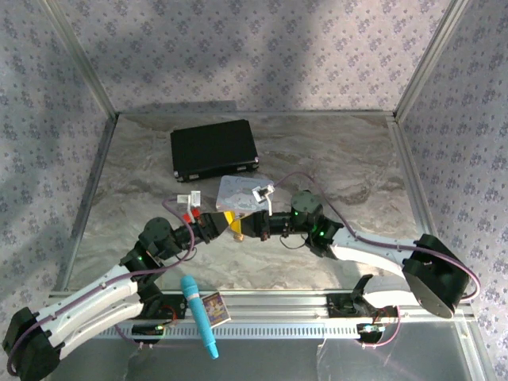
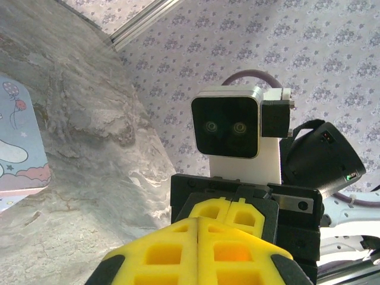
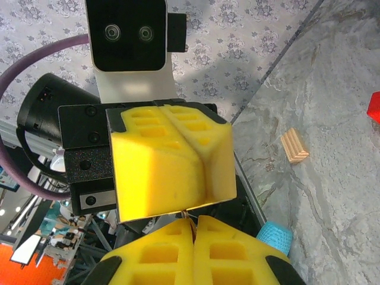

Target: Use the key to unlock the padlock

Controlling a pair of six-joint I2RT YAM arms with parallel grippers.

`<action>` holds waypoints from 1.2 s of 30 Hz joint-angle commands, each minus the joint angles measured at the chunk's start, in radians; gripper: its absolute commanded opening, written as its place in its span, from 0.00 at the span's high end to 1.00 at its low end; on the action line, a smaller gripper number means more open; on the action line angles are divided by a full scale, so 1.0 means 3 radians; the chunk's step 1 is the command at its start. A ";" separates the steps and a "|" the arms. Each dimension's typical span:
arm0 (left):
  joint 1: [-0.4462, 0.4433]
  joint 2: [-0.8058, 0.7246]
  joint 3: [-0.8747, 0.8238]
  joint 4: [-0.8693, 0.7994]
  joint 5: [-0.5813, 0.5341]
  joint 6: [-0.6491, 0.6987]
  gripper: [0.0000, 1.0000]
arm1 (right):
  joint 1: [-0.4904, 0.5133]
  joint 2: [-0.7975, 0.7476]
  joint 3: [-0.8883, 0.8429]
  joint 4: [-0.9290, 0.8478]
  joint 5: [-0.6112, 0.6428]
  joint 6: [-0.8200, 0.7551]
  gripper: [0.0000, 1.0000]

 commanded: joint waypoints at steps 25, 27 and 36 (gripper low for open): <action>-0.0031 0.1771 0.0821 -0.1416 -0.0906 0.0952 0.27 | -0.0310 -0.0405 -0.0376 -0.2067 0.1411 -0.0327 1.00; -0.0026 0.1970 0.0836 -0.1238 -0.0926 0.1035 0.30 | -0.0305 -0.0409 -0.0408 -0.2067 0.1404 -0.0323 1.00; -0.0025 0.2770 0.0954 -0.0593 -0.0770 0.1104 0.32 | -0.0323 -0.0414 -0.0520 -0.1959 0.1368 -0.0303 1.00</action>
